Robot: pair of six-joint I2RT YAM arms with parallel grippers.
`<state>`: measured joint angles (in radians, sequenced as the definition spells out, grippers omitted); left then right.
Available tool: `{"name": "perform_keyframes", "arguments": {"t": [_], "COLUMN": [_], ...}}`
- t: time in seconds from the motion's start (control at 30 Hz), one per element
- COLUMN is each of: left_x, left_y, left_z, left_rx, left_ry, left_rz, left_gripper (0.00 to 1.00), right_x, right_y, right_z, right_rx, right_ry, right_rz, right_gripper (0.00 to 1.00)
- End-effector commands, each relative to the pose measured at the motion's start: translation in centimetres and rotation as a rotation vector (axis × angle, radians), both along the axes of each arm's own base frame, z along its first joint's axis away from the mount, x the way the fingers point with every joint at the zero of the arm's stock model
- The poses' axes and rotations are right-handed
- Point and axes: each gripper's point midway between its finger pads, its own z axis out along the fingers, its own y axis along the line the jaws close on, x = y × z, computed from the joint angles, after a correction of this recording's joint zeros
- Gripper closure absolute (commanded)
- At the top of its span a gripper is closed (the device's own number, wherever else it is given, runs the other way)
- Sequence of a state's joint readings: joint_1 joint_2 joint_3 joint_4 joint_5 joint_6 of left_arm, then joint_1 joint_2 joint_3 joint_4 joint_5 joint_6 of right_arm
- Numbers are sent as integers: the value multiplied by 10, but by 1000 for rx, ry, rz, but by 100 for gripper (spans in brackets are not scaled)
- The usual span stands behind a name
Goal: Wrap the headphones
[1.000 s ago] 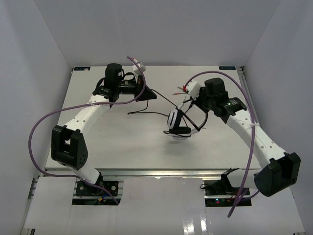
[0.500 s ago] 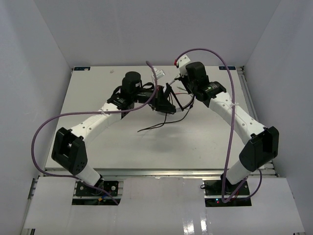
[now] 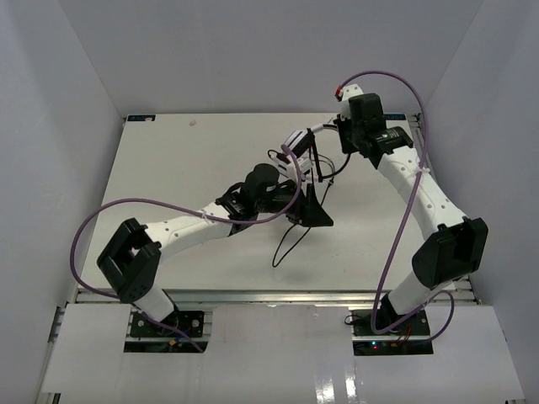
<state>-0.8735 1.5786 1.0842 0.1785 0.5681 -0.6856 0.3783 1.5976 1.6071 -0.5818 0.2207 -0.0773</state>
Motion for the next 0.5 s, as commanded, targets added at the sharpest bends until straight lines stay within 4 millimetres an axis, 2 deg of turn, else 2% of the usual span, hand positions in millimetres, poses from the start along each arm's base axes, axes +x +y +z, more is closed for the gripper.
{"name": "perform_keyframes", "arguments": {"t": [0.0, 0.03, 0.07, 0.2, 0.3, 0.47], "left_x": [11, 13, 14, 10, -5, -28], "left_y": [10, 14, 16, 29, 35, 49], "left_z": [4, -6, -5, -41, -76, -125], "left_rx": [33, 65, 51, 38, 37, 71], "left_ry": [-272, -324, -367, -483, -490, -475], "left_rz": [137, 149, 159, 161, 101, 53], "left_gripper": [27, 26, 26, 27, 30, 41], "right_x": [-4, -6, -8, -16, -16, -12], "right_y": [28, 27, 27, 22, 6, -20], "right_z": [88, 94, 98, 123, 145, 167], "right_rx": [257, 274, 285, 346, 375, 412], "right_ry": [-161, -165, -166, -195, -235, -274], "right_rz": [71, 78, 84, 108, 88, 54], "right_gripper": [92, 92, 92, 92, 92, 92]}}
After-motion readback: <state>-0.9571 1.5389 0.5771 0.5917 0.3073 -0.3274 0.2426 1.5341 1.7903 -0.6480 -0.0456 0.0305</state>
